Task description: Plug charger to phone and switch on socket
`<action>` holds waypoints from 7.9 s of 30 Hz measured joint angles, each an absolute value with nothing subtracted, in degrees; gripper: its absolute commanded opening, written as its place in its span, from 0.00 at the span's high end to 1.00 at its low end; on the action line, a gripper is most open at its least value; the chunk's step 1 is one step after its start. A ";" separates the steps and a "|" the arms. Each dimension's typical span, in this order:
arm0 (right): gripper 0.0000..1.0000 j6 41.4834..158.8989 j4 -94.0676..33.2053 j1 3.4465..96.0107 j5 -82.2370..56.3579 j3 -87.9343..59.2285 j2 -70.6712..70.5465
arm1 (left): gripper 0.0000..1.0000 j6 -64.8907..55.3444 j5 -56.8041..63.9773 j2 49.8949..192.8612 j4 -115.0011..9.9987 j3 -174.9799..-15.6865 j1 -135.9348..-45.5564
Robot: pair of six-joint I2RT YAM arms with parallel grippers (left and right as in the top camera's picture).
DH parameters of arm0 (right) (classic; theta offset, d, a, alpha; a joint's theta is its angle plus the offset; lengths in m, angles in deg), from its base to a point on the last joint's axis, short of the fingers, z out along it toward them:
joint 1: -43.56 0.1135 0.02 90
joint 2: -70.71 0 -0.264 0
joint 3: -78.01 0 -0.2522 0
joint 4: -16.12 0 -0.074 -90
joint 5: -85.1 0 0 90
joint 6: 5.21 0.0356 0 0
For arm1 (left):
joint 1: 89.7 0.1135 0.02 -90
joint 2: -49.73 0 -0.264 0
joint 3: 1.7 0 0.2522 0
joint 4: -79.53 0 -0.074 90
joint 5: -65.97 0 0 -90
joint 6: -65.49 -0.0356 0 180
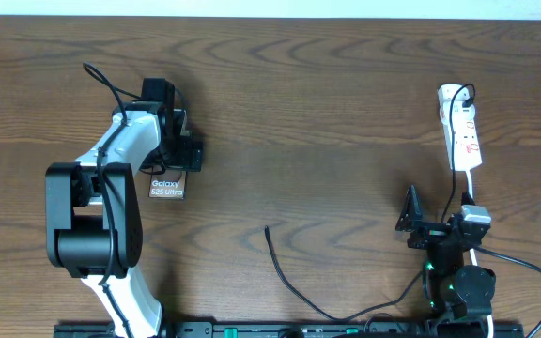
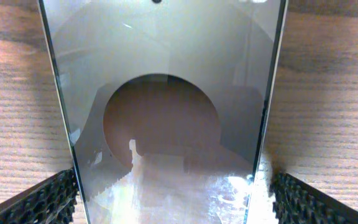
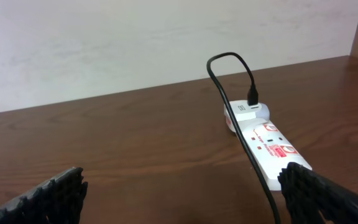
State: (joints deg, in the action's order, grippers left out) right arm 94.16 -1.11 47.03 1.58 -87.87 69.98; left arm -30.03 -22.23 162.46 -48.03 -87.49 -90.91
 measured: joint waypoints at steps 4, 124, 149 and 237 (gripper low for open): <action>0.01 94.16 -1.11 47.03 1.58 -87.87 69.98 | 0.02 -30.60 -22.23 162.46 -48.05 -87.49 -90.91; 0.01 94.16 -1.09 47.03 1.58 -87.87 69.98 | 0.25 -30.77 -21.81 162.50 -47.09 -87.49 -90.91; 0.01 94.16 -1.11 47.03 1.58 -87.87 69.98 | 0.30 -30.79 -21.81 162.50 -47.07 -87.49 -90.91; 0.01 94.16 -1.11 47.03 1.58 -87.87 69.98 | 0.93 -20.98 -10.62 144.36 -43.88 -87.36 -90.82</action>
